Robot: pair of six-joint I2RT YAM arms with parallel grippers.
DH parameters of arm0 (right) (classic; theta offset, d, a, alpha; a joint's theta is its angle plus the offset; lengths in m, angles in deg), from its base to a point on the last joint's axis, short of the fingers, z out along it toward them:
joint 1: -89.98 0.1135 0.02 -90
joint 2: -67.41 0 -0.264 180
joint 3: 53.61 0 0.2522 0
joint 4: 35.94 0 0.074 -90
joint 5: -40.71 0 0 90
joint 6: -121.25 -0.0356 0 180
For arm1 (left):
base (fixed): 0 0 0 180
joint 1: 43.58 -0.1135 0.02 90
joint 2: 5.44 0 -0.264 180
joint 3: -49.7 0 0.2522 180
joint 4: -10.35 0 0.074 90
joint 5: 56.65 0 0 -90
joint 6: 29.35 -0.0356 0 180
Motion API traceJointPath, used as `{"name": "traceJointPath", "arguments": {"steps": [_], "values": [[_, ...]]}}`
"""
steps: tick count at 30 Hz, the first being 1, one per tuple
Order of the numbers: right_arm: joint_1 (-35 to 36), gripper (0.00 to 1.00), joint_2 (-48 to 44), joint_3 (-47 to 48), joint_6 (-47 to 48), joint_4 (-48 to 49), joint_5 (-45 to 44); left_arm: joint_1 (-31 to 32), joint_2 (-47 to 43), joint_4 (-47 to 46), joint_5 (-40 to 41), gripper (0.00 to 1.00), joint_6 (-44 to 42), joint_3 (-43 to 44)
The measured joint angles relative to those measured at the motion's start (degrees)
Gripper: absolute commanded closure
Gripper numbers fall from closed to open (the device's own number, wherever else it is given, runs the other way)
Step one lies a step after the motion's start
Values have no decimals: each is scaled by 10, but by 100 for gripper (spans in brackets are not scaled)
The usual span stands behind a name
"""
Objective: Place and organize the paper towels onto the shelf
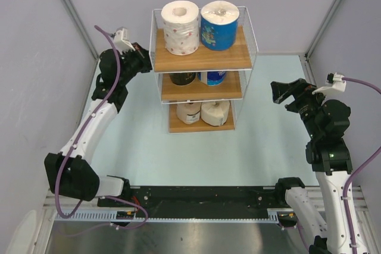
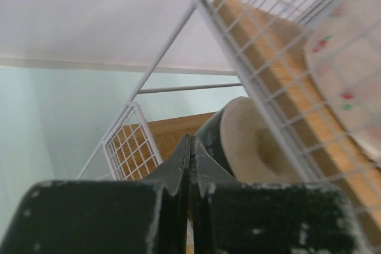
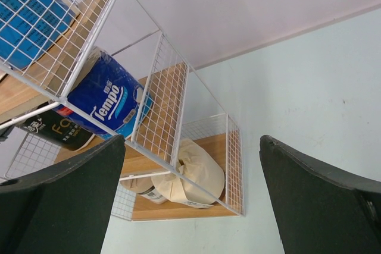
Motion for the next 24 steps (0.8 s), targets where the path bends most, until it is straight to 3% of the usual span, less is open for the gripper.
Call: {"name": "traceJointPath", "arguments": {"steps": [24], "values": [[-4, 0, -2, 0, 1, -12, 0, 21, 40, -13, -17, 100, -3, 0]]}}
